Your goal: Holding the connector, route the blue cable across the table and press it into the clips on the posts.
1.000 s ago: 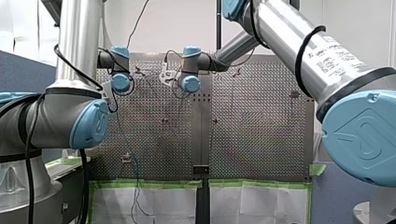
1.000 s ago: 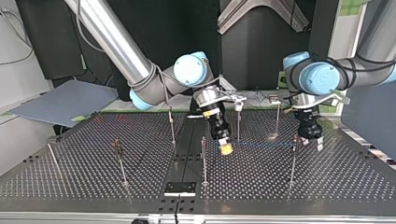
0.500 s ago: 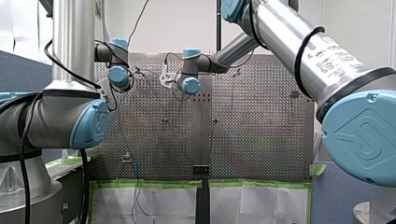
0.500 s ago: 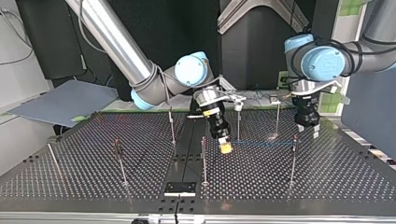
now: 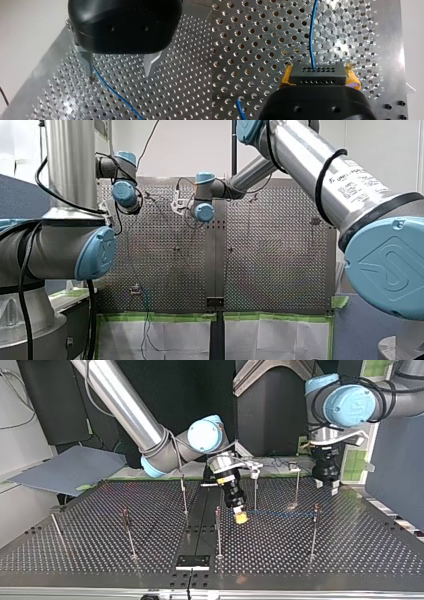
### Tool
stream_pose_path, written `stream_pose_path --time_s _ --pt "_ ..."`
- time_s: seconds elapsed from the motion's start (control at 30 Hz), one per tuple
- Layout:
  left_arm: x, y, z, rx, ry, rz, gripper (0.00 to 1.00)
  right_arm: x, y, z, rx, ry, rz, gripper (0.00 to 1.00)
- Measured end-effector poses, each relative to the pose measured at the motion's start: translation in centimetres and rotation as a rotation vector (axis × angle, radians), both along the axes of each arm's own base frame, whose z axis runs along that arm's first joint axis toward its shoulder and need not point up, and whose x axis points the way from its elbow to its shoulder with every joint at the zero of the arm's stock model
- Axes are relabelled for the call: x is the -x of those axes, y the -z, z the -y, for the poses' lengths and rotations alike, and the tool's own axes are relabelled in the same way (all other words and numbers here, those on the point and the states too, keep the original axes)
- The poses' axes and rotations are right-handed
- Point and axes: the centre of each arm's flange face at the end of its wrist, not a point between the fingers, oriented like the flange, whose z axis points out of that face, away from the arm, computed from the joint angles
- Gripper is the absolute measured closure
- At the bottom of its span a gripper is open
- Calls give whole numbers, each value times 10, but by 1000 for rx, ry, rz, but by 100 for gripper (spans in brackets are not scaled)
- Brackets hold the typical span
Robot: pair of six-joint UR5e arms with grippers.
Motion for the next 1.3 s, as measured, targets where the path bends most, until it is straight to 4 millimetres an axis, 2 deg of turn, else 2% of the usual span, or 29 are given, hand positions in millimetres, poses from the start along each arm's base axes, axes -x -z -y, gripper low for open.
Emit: stream_pose_path --time_s 0.43,0.6,0.77,1.0,1.17,1.3 --pt "26 -45 28 -116 129 90 0 3 3 -1 -27 11 -25 100" --pt "29 -53 41 -164 191 122 0 3 2 -1 -30 16 -30 100" --pt "23 -49 52 -207 230 134 0 3 1 -1 -29 17 -31 100" --pt "3 -50 68 -258 247 166 0 3 1 -1 -29 17 -30 100" --pt "-13 -52 72 -264 226 174 0 3 0 -1 -30 17 -29 100" --pt "-22 -44 73 -277 201 152 0 3 0 -1 -30 16 -28 100"
